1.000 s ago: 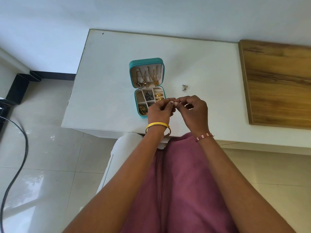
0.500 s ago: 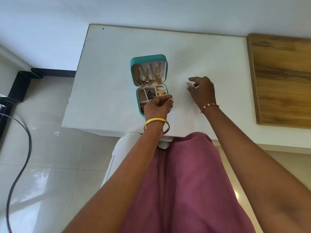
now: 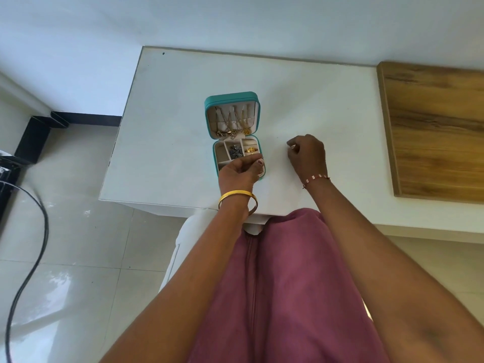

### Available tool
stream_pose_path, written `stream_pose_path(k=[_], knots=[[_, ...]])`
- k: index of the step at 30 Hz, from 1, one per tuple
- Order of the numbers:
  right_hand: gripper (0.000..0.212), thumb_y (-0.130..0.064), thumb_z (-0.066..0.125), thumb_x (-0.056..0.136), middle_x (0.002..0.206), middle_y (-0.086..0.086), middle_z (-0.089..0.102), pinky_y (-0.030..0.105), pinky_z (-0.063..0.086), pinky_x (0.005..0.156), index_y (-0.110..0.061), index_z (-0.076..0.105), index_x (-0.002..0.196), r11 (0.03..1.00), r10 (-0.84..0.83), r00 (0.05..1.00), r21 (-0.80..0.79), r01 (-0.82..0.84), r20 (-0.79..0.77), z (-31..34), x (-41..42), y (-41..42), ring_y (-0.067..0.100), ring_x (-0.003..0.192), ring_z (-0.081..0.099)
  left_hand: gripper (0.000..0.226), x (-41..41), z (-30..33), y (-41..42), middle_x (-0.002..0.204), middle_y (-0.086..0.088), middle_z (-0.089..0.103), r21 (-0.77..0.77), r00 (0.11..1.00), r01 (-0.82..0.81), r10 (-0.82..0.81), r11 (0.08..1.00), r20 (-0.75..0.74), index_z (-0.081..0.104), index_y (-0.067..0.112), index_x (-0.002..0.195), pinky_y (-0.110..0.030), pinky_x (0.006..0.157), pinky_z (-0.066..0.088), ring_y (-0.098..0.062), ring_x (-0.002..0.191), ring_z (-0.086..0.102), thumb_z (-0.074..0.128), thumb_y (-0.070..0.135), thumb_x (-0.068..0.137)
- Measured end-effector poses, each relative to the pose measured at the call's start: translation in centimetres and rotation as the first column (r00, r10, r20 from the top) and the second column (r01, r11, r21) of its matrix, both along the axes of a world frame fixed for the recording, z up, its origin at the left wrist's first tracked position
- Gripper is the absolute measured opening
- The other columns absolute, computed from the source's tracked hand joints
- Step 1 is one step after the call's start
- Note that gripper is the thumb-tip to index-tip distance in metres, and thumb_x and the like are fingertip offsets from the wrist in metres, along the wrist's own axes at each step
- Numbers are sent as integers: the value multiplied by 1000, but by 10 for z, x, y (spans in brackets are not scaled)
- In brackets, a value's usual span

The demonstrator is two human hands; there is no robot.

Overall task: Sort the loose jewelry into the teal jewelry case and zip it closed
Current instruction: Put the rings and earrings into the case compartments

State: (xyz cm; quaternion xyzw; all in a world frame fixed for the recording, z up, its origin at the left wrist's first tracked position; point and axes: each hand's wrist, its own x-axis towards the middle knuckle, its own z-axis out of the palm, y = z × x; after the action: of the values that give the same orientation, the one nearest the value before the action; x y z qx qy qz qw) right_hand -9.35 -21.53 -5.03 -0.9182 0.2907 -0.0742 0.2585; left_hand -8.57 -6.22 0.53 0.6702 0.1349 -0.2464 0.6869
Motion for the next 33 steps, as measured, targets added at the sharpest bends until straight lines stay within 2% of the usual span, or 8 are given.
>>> stream_pose_path(k=[3,6,9,15,20,23,26,33], knots=[[22,0,60,82,99,18,69,32,52,83,-1,69,101,964,-130,980,251,89,152,12,-13,17,30,87,65,20,-3,-3,13,93,-8,66,-17,999,-37,37,999,20,66,0,101,-26,82,54,-19,80,63,63,0,81],[22,3,61,81,87,10,69,29,58,66,-1,68,102,882,-181,963,467,69,200,29,-24,46,17,66,63,22,-12,-12,35,69,-1,67,-58,991,-136,135,989,-20,65,-4,102,-17,68,56,-11,65,63,64,3,81],[22,8,60,80,72,0,63,21,56,60,1,69,99,823,-175,964,568,32,198,37,-29,72,2,53,58,22,-20,-18,51,55,6,67,-154,974,-215,200,964,-109,63,-4,103,-18,66,57,-6,55,64,61,1,82],[20,8,61,79,71,-2,62,19,56,60,1,69,96,703,-167,970,711,-9,177,48,-28,104,4,53,59,25,-11,-16,64,56,5,67,-284,967,-238,199,929,-160,58,-6,110,-22,68,57,-7,55,65,56,-1,85],[15,4,63,79,67,1,62,18,53,56,-1,67,92,782,-135,975,624,-4,176,50,-9,105,1,45,58,21,-7,-21,67,56,5,67,-294,972,-205,159,934,-171,60,1,107,-23,70,57,-6,56,65,54,-1,86],[14,0,66,78,82,13,69,27,55,66,-1,66,92,876,-50,988,481,-26,145,47,10,106,16,64,64,12,-5,-23,69,56,6,67,-322,965,-227,166,919,-204,62,3,94,-26,74,55,-6,57,65,53,1,88],[12,-3,68,78,93,13,70,21,48,74,-1,68,90,943,83,990,314,-115,114,41,28,107,19,82,64,13,-2,-25,72,59,5,69,-365,947,-274,183,890,-264,64,10,86,-28,76,55,-8,64,66,53,3,88],[16,-10,65,82,100,12,71,32,52,84,-5,70,97,956,218,975,190,-221,41,33,48,104,25,92,65,12,2,-26,73,64,5,71,-386,917,-329,195,862,-348,65,10,89,-29,73,56,-9,69,67,55,3,87]])
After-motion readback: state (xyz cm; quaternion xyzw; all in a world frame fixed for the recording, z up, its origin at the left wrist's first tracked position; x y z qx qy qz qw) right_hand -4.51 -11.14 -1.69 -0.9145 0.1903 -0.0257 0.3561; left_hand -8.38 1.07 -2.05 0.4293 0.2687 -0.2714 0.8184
